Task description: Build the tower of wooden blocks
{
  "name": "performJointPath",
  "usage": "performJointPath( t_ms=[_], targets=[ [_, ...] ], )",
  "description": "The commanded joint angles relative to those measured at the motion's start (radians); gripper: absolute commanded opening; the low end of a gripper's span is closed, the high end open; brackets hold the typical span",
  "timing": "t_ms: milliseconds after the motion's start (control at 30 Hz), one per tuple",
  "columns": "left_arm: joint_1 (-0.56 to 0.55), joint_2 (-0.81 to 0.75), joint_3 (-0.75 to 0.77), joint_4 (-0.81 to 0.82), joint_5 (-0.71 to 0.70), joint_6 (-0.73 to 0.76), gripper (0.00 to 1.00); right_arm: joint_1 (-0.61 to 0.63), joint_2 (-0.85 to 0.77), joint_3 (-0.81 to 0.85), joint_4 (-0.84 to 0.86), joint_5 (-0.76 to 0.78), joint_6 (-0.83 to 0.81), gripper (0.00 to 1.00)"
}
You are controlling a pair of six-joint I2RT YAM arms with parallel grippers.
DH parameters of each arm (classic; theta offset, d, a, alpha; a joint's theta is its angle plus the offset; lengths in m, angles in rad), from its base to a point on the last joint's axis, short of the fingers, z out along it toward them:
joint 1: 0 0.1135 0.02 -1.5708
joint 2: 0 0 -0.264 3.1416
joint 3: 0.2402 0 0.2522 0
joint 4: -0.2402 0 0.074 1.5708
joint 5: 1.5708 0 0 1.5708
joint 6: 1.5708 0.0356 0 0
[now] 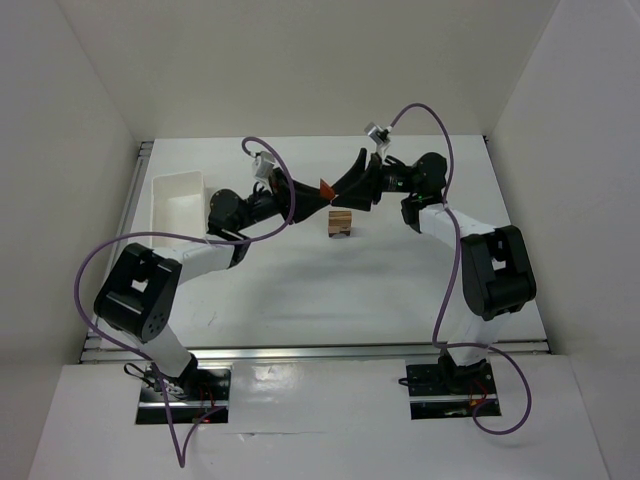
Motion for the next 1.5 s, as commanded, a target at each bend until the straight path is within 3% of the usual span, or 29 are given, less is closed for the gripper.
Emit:
performJointPath(
  t_ms=[0, 100, 467, 633, 733, 800, 867, 900, 933, 1000, 1233, 1433, 1467],
  targets=[
    [-0.004, 0.004, 0.043, 0.105, 0.023, 0.051, 0.00, 0.010, 0.006, 0.047, 0.090, -0.006, 0.017, 0.69],
    [-0.004, 0.004, 0.043, 0.096, 0.023, 0.051, 0.00, 0.010, 0.006, 0.070, 0.080, -0.006, 0.017, 0.63],
    [-0.013, 0.014, 0.063, 0.055, 0.023, 0.069, 0.00, 0.028, 0.025, 0.089, 0.097, 0.003, 0.017, 0.61],
    [-0.013, 0.014, 0.072, 0.030, 0.014, 0.080, 0.00, 0.028, 0.034, 0.089, 0.097, 0.003, 0.017, 0.41],
    [-0.013, 0.014, 0.081, 0.018, 0.014, 0.080, 0.00, 0.028, 0.034, 0.089, 0.097, 0.014, 0.017, 0.35],
    [-0.013, 0.014, 0.081, -0.013, 0.014, 0.089, 0.00, 0.028, 0.034, 0.089, 0.086, 0.023, 0.008, 0.23],
    [-0.013, 0.003, 0.081, -0.037, 0.014, 0.098, 0.00, 0.028, 0.034, 0.089, 0.086, 0.023, 0.008, 0.17],
    [-0.013, 0.003, 0.090, -0.076, 0.014, 0.111, 0.00, 0.028, 0.034, 0.089, 0.086, 0.023, 0.008, 0.05],
    [-0.013, -0.008, 0.090, -0.099, 0.014, 0.123, 0.03, 0.028, 0.034, 0.089, 0.086, 0.023, 0.008, 0.00],
    [-0.013, -0.034, 0.090, -0.140, 0.005, 0.166, 0.14, 0.028, 0.034, 0.089, 0.075, 0.023, -0.006, 0.00],
    [-0.013, -0.115, 0.057, -0.301, -0.037, 0.266, 0.30, 0.019, 0.000, 0.100, -0.038, 0.064, -0.098, 0.00],
    [-0.013, -0.141, 0.038, -0.335, -0.067, 0.286, 0.30, 0.019, -0.032, 0.098, -0.138, 0.098, -0.201, 0.00],
    [-0.013, -0.141, 0.038, -0.347, -0.067, 0.286, 0.17, 0.019, -0.032, 0.098, -0.159, 0.098, -0.210, 0.00]
  ],
)
